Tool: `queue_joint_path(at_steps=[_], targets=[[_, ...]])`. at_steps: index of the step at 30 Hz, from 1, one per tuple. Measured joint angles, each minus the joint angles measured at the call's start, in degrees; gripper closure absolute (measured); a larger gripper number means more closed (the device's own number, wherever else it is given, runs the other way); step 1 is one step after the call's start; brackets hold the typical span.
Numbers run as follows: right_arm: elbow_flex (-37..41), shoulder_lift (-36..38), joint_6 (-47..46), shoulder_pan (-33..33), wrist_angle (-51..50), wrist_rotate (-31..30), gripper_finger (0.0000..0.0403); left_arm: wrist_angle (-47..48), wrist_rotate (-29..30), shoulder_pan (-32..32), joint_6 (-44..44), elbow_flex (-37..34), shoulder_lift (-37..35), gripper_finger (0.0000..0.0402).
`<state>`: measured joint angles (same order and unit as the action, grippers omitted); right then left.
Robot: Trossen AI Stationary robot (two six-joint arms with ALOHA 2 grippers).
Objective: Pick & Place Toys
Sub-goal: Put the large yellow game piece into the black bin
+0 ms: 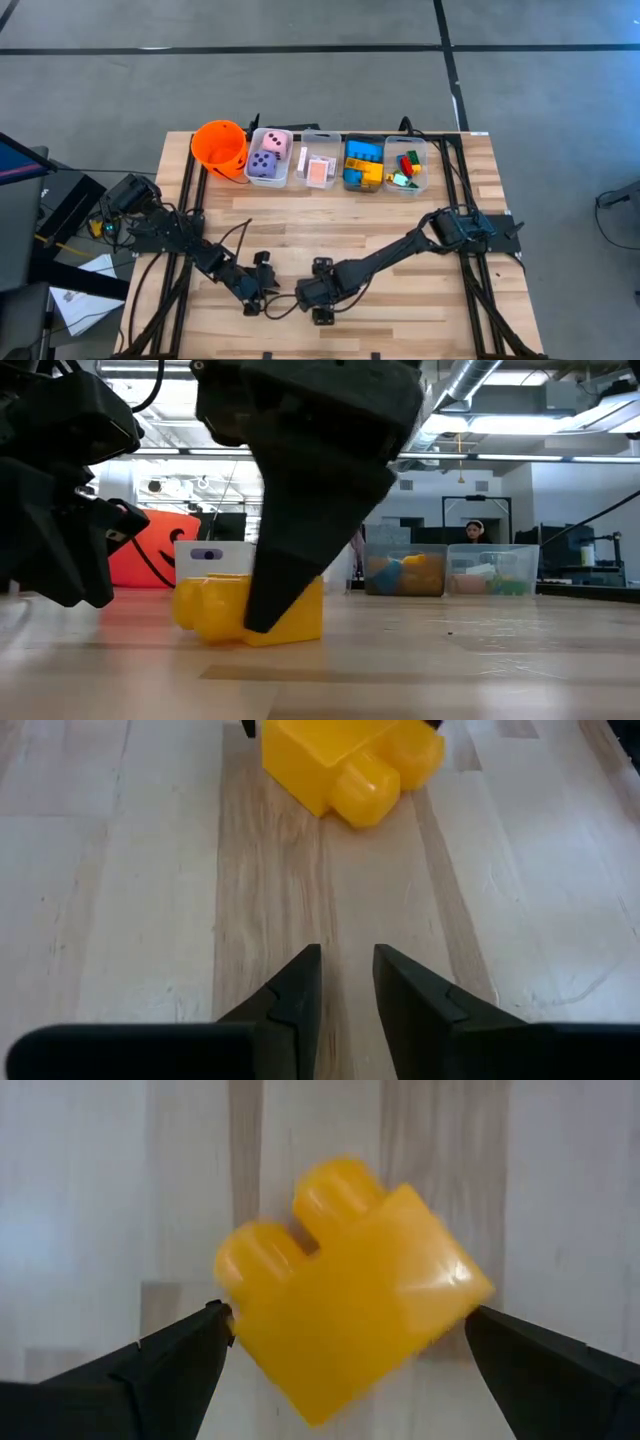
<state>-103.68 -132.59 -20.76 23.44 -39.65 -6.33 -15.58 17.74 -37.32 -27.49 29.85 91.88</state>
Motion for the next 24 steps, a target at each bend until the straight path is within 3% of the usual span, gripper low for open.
queue_joint_path(at_steps=[15, 20, 24], targets=[[0.0, 0.1, -0.2, -0.4, 2.9, 0.3, 0.0012, 0.0, 0.0, 0.0, 0.0, 0.0, 0.0, 0.0313], [0.0, 0.1, -0.2, -0.5, 2.8, 0.3, 0.0041, -0.1, 0.0, 0.0, 0.0, 0.0, 0.0, 0.0313], [0.0, 0.1, -0.2, -0.9, 2.8, 0.4, 0.0091, -0.1, 0.0, 0.0, 0.0, 0.0, 0.0, 0.0313]])
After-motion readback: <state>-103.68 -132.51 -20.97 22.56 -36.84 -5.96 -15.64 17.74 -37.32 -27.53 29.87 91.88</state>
